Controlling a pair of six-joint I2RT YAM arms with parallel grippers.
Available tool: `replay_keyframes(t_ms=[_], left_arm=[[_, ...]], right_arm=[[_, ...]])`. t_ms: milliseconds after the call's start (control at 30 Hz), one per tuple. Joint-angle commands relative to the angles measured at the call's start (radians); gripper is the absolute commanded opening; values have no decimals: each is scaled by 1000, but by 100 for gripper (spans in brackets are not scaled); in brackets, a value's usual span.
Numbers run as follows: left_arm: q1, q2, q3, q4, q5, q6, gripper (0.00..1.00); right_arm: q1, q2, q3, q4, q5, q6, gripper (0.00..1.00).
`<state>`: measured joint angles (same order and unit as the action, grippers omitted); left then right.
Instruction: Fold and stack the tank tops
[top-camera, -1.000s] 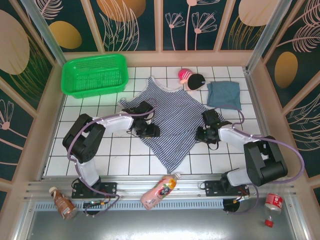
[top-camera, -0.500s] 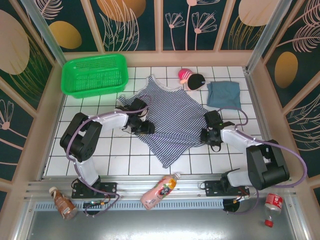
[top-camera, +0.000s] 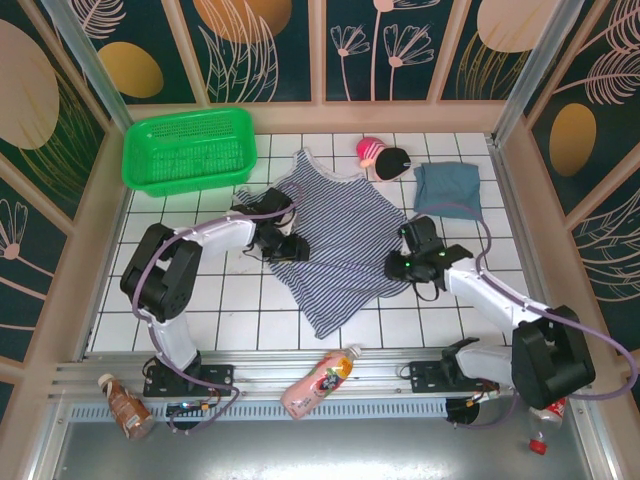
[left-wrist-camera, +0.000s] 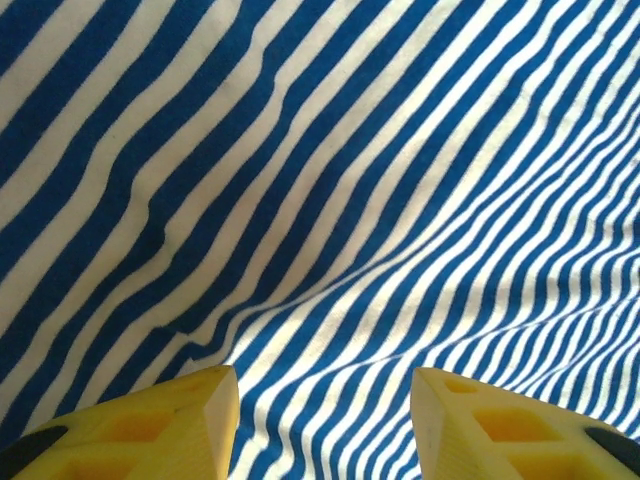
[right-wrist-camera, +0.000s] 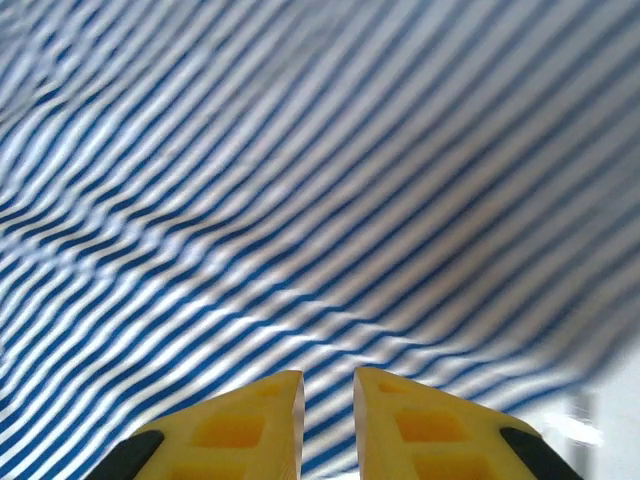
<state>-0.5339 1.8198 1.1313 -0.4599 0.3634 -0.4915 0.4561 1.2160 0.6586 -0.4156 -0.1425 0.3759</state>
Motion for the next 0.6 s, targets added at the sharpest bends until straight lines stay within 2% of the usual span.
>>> replay_keyframes(t_ms=[0,67,167,300,433,567], left_arm=[[0,-98,-30,3,67,-78,50],[-4,-147,-88,47,94,-120,50],[-5,-159,-129,43,56,-108,50],[-5,-126,-183,68,38,-75,49],[-12,-82,-188,84,54,-71,49],[-59,-86,-213,120,80,-126,49]], right_arm=[[39,114,0,59,-132,-54,21],[63,180,4,79,-137,-41,21],[85,210,-10,121,-130,-18,21],[86,272,-32,-16,-58,21,21],[42,237,-48,-103,5,48,21],[-4,177,-48,-149,45,68,21]])
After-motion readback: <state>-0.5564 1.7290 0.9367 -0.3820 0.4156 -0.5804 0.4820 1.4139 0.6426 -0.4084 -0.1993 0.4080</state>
